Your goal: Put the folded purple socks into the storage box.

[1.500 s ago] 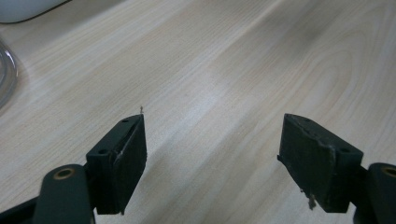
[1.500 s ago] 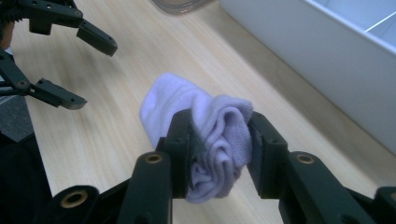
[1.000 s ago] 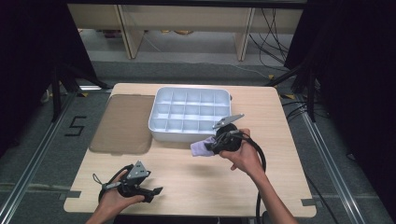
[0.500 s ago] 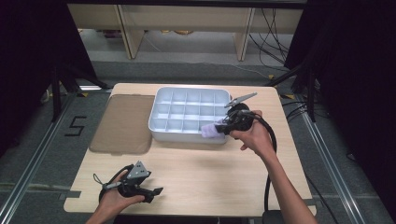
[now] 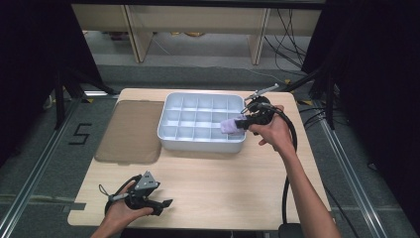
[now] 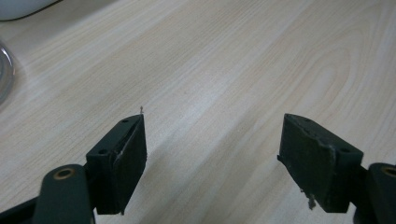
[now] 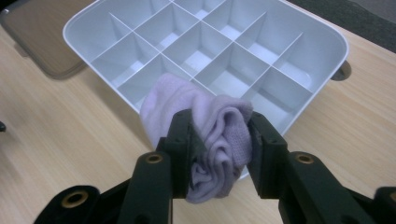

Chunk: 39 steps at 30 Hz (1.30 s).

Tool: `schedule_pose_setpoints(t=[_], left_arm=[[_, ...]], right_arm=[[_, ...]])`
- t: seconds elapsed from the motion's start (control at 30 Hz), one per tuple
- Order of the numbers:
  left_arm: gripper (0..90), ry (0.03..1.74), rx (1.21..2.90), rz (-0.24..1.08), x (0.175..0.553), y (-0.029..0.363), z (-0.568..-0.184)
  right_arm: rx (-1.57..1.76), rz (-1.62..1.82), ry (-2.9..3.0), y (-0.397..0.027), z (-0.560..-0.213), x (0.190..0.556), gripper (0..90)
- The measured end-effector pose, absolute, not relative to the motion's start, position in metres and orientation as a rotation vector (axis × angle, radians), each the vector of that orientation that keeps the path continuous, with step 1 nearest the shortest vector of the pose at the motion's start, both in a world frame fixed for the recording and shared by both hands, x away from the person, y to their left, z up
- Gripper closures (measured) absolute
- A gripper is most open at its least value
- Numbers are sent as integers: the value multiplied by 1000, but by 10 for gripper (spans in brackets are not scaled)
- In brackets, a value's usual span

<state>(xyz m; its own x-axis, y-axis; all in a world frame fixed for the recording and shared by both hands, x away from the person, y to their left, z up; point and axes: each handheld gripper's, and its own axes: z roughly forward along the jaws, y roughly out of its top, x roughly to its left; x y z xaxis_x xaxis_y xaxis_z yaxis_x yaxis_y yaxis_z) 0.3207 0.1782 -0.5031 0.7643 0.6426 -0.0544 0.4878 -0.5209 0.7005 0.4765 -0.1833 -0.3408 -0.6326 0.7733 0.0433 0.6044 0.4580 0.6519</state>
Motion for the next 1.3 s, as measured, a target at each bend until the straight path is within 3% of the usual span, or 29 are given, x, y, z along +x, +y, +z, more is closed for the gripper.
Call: schedule_pose_setpoints(t=[0.87,1.3], left_arm=[[229,837,2229,260,320,177,-504],[229,850,2222,241,319,176,-505]], right_arm=[[1248,569,2505,-169,-377,518,659],[1086,336,2527,-148,-396,523,659]])
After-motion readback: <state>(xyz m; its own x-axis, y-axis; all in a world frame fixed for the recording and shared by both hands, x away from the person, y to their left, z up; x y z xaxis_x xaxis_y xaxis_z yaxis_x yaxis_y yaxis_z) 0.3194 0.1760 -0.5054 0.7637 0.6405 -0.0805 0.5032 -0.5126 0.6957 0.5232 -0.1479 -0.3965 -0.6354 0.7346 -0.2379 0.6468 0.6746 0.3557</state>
